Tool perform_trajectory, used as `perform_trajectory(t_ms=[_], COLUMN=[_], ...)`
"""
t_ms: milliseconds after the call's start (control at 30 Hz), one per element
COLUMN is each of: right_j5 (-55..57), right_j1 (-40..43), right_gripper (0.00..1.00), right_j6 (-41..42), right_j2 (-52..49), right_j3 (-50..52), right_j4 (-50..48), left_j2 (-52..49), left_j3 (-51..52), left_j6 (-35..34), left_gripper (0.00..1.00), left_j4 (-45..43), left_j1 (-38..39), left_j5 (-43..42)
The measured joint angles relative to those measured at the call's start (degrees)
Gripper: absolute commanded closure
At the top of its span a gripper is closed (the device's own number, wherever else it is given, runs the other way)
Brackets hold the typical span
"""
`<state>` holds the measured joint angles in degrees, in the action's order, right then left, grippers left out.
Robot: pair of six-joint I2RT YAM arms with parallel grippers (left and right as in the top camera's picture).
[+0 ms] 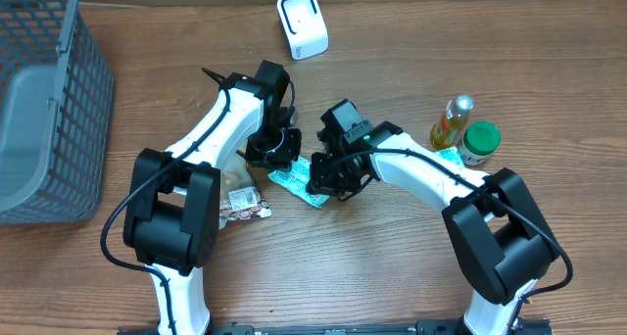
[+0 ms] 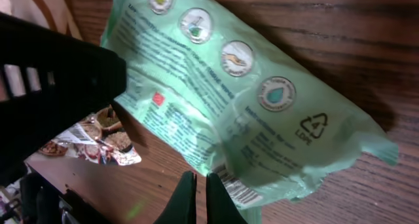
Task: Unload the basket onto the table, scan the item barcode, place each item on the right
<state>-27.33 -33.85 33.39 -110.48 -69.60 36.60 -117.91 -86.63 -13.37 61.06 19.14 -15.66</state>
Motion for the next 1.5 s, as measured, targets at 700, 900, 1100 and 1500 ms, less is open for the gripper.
perform_trajectory(t_ms=[700,900,1100,1500], right_j5=[1.2,-1.8,-5.8,-2.3], right_j1=[0.1,0.1,0.0,0.0], right_gripper=[0.96,0.89,0.88,0.92], right_j6=[9.4,9.9,9.6,4.7], right_j2=[0.5,0.5,0.4,0.3], right_j3=[6.8,6.8,6.4,1.7], right_j4=[-7.0,-3.0,-1.0,2.4], left_j2=[0.9,-0.3,-0.3,-0.3], left_j3=[5.5,-3.7,-12.5,-5.6], left_j6=[-0.7,-1.4,-1.1,2.9], left_gripper=[0.96,0.96,0.96,0.96], left_j4=[-11.9,-7.1,6.0,13.3], left_j1=[-0.1,-4.5,-5.3,-1.1], left_j5=[3.0,4.7,0.4,-1.5])
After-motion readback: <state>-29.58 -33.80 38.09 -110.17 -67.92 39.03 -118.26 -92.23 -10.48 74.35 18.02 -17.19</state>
